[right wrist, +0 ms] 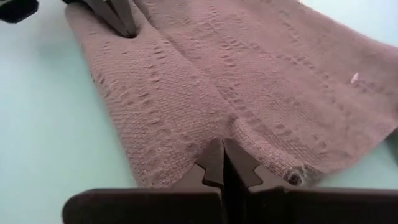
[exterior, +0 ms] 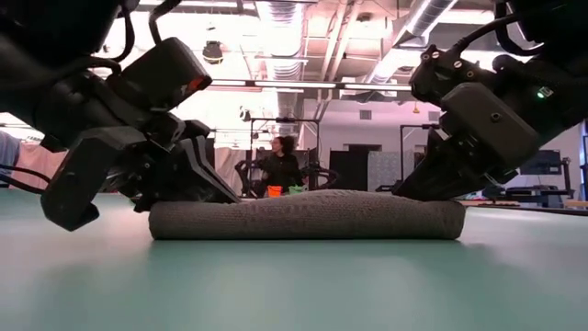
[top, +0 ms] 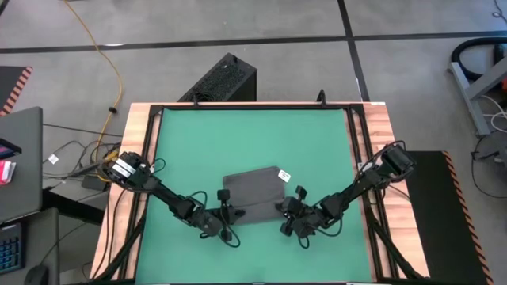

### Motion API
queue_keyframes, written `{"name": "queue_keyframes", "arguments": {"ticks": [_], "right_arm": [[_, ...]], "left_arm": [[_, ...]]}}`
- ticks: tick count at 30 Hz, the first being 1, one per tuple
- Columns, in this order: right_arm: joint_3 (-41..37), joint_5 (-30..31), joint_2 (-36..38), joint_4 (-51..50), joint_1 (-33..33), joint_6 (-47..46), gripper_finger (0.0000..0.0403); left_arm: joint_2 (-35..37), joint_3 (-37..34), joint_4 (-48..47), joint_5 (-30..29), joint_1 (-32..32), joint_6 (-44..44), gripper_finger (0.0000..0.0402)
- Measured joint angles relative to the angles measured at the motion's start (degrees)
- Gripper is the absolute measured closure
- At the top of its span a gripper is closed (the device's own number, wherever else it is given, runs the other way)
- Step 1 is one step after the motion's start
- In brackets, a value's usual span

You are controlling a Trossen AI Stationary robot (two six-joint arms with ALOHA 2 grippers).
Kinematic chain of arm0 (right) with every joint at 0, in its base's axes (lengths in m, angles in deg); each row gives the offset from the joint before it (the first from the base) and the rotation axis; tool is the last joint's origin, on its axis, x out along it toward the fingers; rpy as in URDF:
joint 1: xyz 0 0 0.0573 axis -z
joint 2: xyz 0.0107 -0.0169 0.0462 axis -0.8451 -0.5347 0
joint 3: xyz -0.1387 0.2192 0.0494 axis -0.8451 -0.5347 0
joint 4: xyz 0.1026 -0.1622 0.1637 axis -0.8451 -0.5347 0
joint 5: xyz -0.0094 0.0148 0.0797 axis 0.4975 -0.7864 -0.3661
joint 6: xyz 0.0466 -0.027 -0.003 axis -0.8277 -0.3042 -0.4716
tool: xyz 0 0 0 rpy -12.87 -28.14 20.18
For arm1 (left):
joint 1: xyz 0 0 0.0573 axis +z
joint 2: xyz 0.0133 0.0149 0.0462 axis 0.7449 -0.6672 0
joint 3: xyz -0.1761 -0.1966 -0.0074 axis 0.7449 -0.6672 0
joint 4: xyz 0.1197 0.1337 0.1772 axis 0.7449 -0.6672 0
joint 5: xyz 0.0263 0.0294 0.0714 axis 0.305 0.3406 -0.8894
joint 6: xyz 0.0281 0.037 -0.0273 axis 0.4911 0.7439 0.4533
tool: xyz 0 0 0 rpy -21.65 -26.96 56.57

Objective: Roll towel
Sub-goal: Roll the gray towel

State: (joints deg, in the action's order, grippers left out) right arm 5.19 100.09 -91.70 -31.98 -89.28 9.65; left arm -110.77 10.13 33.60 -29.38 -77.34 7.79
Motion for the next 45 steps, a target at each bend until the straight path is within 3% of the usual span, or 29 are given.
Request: {"name": "queue_keyframes", "arguments": {"ticks": [6,16,24,33,39,45], "right_arm": [[-0.1,4.6,2.8,0.0,-1.5,4.1,0.0385],[0.0,5.6,5.6,-0.8,0.9,10.0,0.0385],[0.1,6.1,1.9,-6.5,1.0,5.4,0.0385],[0.3,7.4,-6.2,-1.1,0.5,1.2,0.0385],[0.4,8.1,-8.3,-1.4,-3.3,-8.9,0.0385],[0.3,8.3,-7.9,-1.7,-4.3,-10.6,0.0385]], "left_arm": [[0.1,0.1,-2.9,1.2,-0.2,-1.9,0.0401],[0.1,0.1,-3.1,1.7,-0.2,-2.2,0.0401],[0.0,0.0,-3.4,1.9,-0.2,-2.2,0.0401],[0.1,0.1,-5.8,3.9,-0.6,-2.5,0.0401],[0.2,0.2,-8.6,3.9,-2.0,-5.1,0.0401],[0.2,0.2,-10.3,3.5,-3.3,-4.5,0.0401]]}}
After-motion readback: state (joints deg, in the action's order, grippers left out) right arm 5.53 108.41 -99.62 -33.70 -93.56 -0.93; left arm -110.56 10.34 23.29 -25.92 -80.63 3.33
